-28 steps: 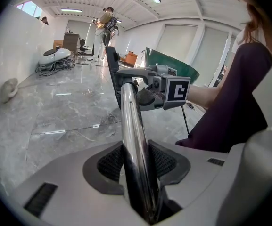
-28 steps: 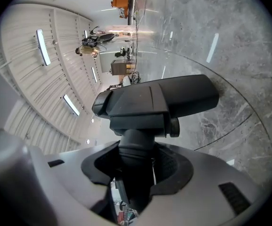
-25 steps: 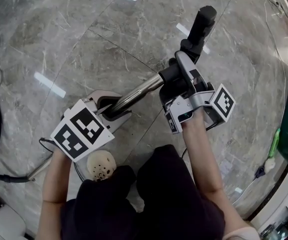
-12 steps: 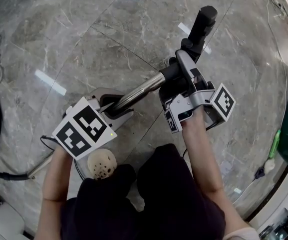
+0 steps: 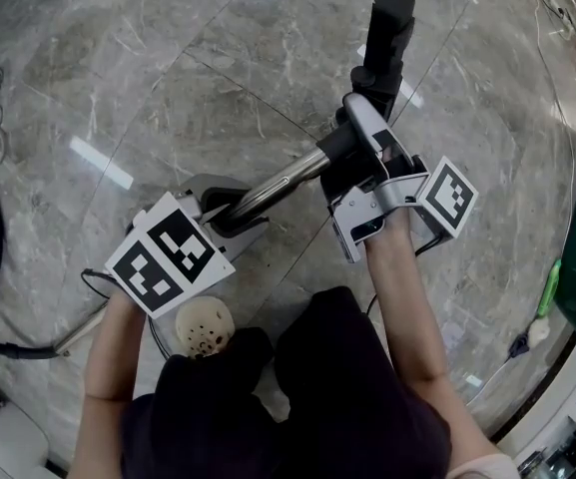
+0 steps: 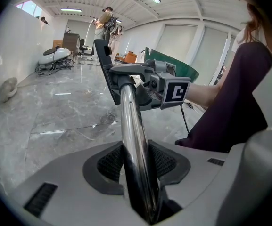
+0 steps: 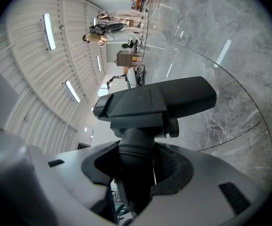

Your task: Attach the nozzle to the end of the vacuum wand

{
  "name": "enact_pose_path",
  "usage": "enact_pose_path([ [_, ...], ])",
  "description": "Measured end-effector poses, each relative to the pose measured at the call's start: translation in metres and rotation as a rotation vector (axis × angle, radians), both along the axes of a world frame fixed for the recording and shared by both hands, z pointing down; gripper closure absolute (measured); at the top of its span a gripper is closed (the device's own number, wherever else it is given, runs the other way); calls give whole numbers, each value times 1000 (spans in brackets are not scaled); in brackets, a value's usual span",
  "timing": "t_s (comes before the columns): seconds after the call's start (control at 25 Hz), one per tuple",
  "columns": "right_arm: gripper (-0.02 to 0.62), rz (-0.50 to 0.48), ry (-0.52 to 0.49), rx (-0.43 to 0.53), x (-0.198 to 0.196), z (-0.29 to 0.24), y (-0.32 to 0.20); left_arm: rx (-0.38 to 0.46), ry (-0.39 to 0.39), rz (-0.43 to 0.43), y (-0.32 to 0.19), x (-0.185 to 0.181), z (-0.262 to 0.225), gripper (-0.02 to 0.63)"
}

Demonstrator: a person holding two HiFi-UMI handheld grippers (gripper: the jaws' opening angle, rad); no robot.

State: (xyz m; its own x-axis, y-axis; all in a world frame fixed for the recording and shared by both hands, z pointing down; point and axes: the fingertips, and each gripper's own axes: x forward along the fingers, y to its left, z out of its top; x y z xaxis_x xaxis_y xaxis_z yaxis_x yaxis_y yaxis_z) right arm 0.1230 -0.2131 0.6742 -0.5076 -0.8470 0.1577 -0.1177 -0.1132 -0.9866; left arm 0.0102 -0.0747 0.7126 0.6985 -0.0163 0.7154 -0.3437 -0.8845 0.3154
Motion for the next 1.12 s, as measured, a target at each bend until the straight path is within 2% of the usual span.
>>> enact_pose_path([
  [0.28, 407, 34, 18, 2, 3, -1, 2, 4, -3, -21, -4, -1, 0, 451],
  [0.6, 407, -10, 21, 15, -4, -2, 2, 3, 12, -10, -2, -1, -1, 451],
  [1.0, 408, 13, 35, 12, -5, 0, 4, 7, 14, -24, -6, 0, 0, 451],
  [1.12, 408, -10, 33, 7, -7, 1, 5, 8, 17, -21, -5, 0, -1, 451],
])
